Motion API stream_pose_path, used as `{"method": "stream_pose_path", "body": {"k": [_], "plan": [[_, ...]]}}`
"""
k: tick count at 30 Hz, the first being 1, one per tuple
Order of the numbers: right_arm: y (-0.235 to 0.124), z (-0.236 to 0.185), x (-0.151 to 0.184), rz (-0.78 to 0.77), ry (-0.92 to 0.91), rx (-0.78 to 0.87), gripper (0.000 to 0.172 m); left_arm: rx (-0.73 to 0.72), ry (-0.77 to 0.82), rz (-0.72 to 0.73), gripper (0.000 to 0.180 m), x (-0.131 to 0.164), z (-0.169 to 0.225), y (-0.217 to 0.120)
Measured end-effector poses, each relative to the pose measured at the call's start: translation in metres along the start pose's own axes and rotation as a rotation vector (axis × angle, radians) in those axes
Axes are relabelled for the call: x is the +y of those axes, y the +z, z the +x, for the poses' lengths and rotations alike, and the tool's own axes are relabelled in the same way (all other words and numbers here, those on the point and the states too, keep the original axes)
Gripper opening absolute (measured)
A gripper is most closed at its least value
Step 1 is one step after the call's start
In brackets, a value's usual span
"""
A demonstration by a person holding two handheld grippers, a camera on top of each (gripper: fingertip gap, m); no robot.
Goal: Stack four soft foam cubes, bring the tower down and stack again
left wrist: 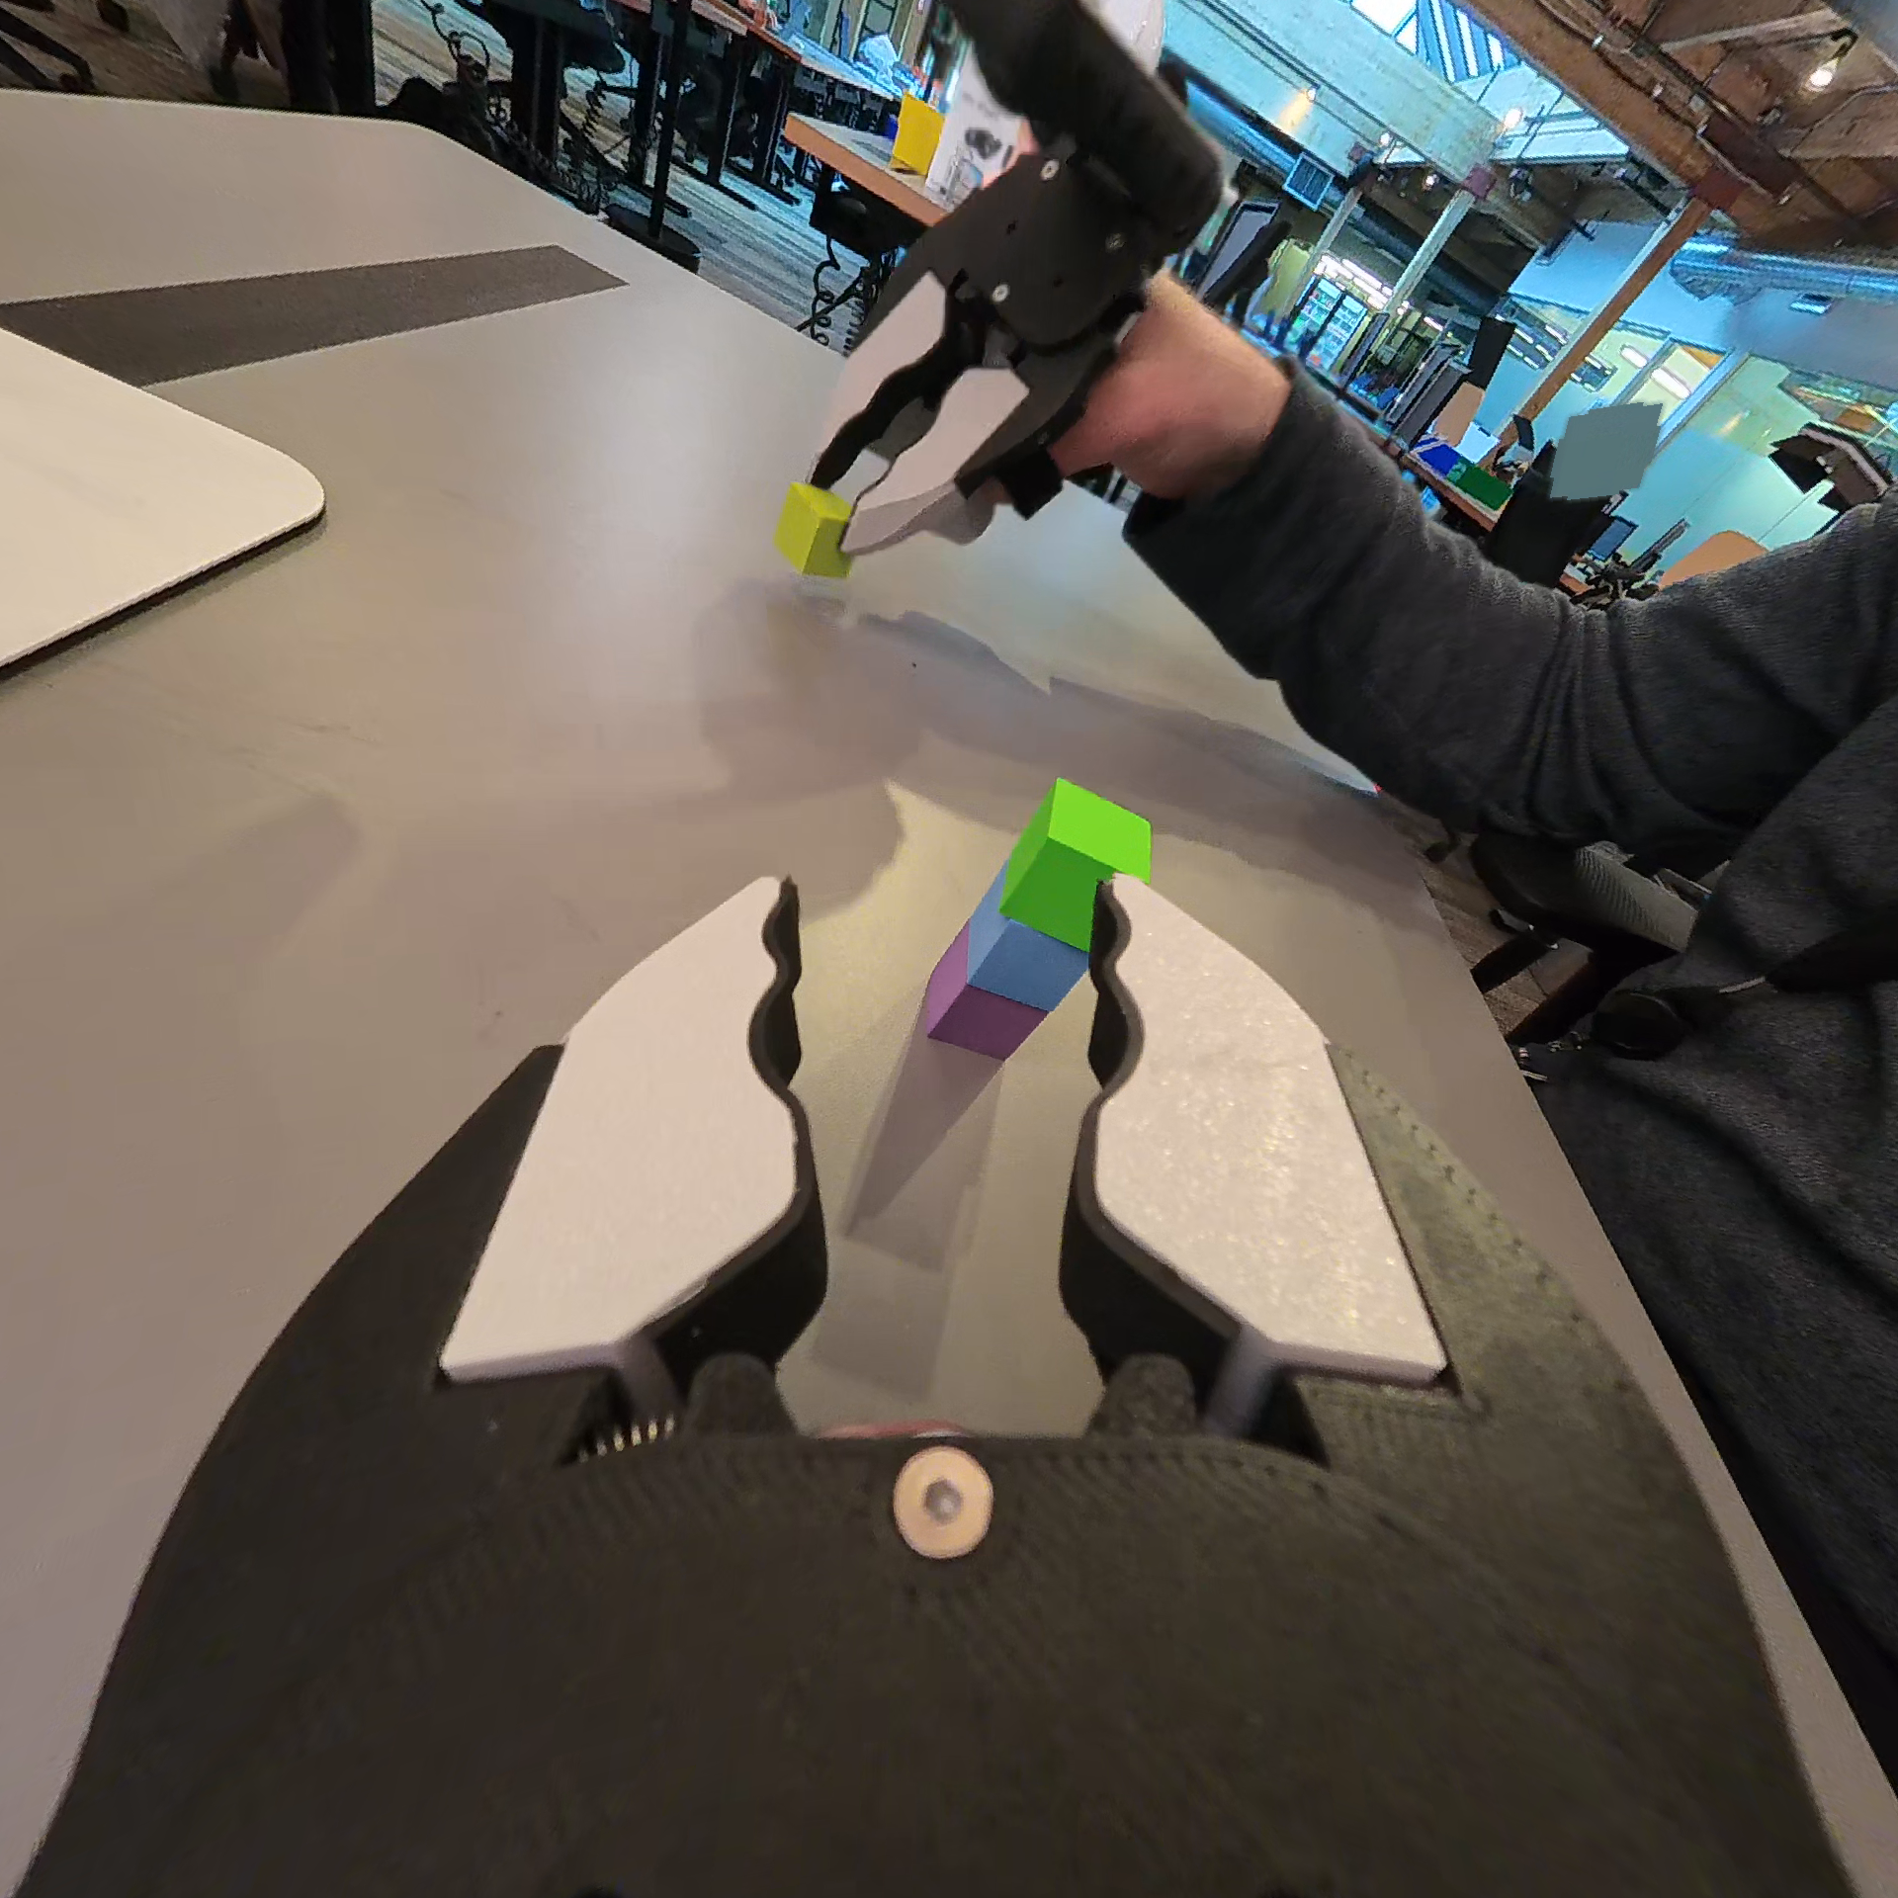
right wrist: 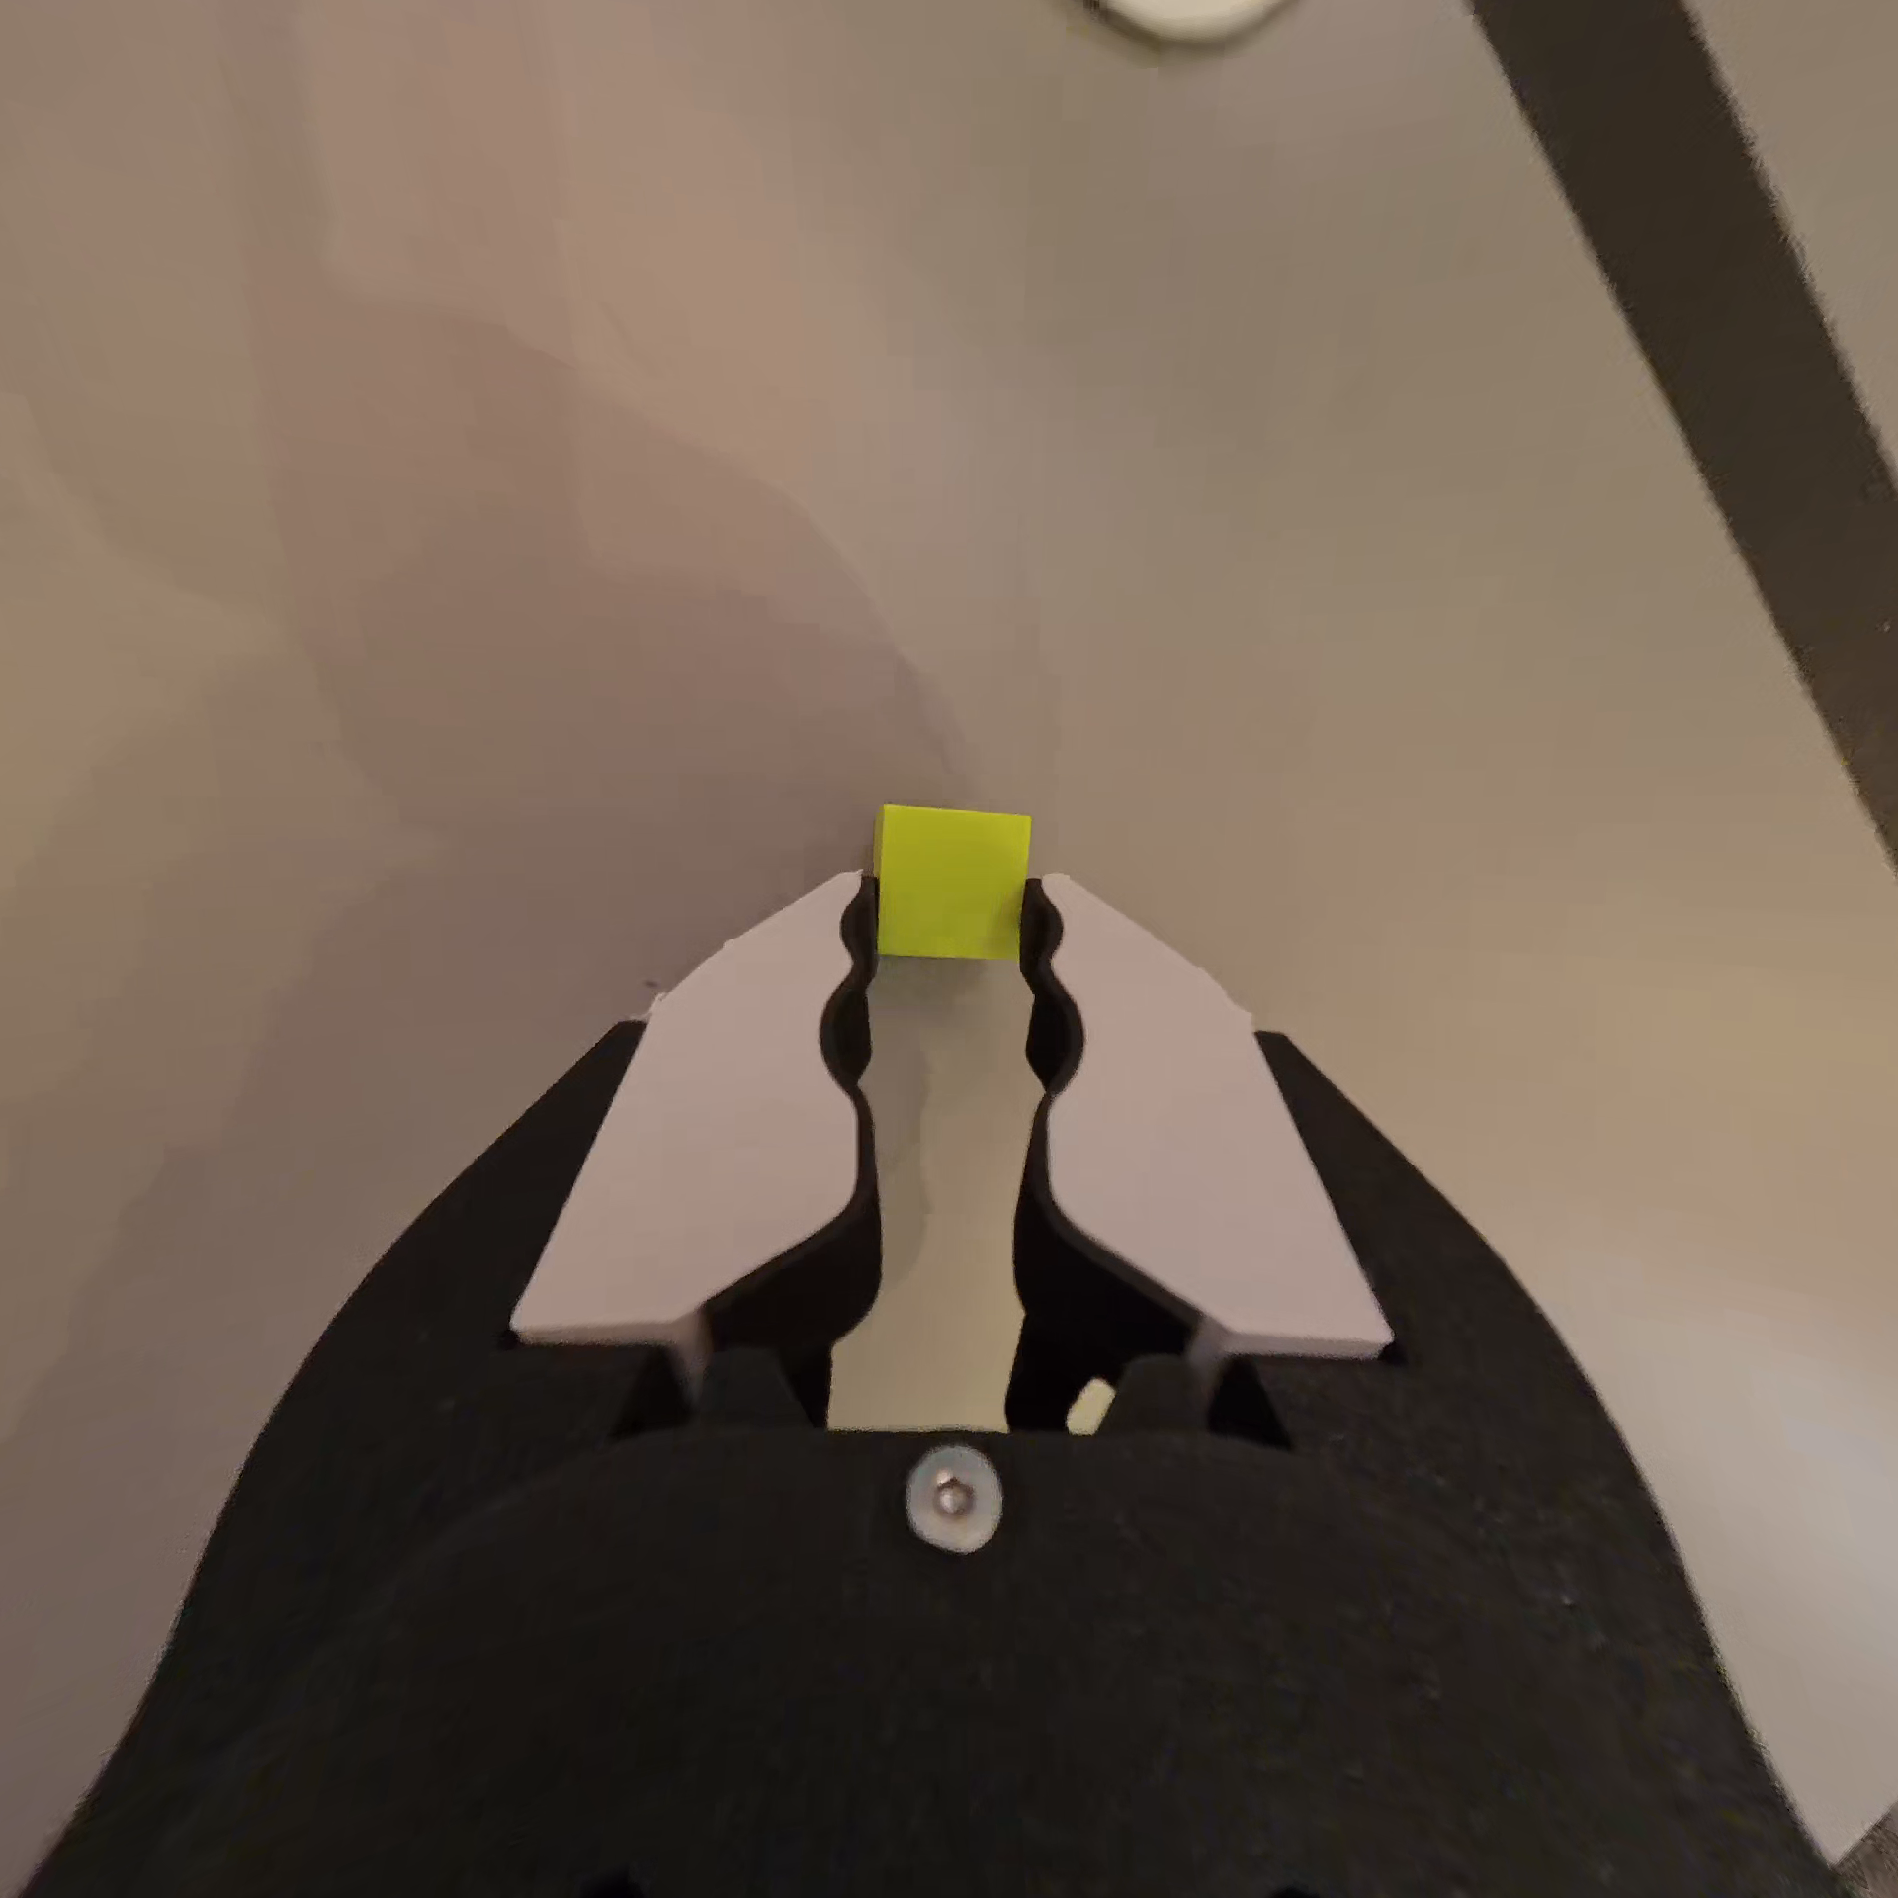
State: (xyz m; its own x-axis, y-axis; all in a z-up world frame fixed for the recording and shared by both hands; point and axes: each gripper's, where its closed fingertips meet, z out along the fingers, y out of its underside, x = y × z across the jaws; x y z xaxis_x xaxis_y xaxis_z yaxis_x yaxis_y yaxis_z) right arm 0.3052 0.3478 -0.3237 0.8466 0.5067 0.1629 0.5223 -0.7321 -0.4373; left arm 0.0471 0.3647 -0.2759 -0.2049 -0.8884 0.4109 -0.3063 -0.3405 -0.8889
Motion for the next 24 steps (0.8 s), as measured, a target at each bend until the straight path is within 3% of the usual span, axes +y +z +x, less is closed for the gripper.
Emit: {"method": "stream_pose_path", "body": {"k": [1,6,11,16,24], "plan": [[-0.007,-0.007,-0.01,0.028,-0.02,-0.011,0.026,0.001,-0.001,0.001,0.054,0.0,0.0,0.0],[-0.057,-0.089,-0.086,0.203,-0.266,-0.178,0.026,0.005,0.0,0.003,0.054,0.0,0.001,0.0],[-0.078,-0.159,-0.133,0.21,-0.503,-0.292,0.026,0.006,0.003,0.005,0.054,-0.001,0.001,-0.001],[-0.07,-0.19,-0.142,0.134,-0.638,-0.318,0.026,0.011,0.005,0.006,0.055,-0.001,0.002,-0.001],[-0.057,-0.198,-0.133,0.044,-0.681,-0.336,0.026,0.018,0.004,0.004,0.055,0.0,0.002,-0.001]]}}
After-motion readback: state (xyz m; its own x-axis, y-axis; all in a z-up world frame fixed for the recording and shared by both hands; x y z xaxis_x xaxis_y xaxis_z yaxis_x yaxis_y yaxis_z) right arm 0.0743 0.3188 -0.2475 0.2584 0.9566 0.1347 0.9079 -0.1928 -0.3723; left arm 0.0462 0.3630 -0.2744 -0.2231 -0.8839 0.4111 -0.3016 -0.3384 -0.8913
